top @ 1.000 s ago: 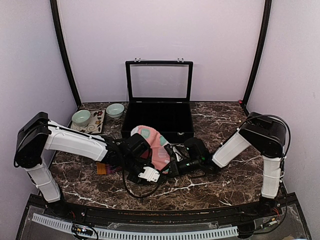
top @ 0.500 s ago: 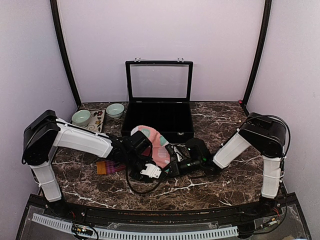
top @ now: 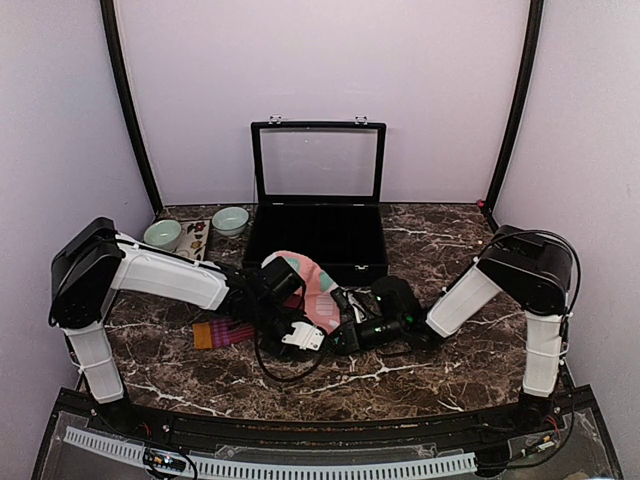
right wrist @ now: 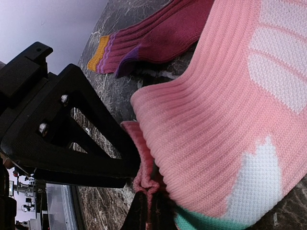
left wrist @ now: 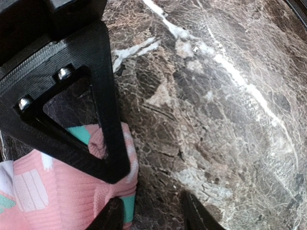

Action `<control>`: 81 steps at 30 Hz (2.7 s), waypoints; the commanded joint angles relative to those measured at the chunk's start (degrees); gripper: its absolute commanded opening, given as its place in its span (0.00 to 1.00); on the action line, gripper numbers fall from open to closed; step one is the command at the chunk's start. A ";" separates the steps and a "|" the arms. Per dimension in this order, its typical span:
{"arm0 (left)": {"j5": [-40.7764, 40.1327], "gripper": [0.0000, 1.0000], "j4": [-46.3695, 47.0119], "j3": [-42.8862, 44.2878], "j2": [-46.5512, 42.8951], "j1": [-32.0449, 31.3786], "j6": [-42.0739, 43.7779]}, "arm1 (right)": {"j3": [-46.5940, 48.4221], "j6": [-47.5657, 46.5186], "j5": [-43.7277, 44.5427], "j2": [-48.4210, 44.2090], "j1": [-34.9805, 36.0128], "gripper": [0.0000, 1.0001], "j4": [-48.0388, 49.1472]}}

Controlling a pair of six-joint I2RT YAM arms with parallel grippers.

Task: Roll the socks
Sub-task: Roll the sock at the center of the board.

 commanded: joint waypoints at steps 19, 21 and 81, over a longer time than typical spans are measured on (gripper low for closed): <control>0.45 0.36 -6.78 1.90 5.14 3.02 -1.31 | -5.83 1.84 1.05 3.73 -0.80 0.00 -12.16; 0.12 0.35 -6.13 0.23 4.63 2.97 -1.10 | -6.21 2.35 1.22 3.41 -0.95 0.00 -11.47; 20.25 0.16 -35.52 13.87 16.37 5.86 -7.55 | -2.01 -62.67 37.64 -13.64 24.68 0.32 -9.08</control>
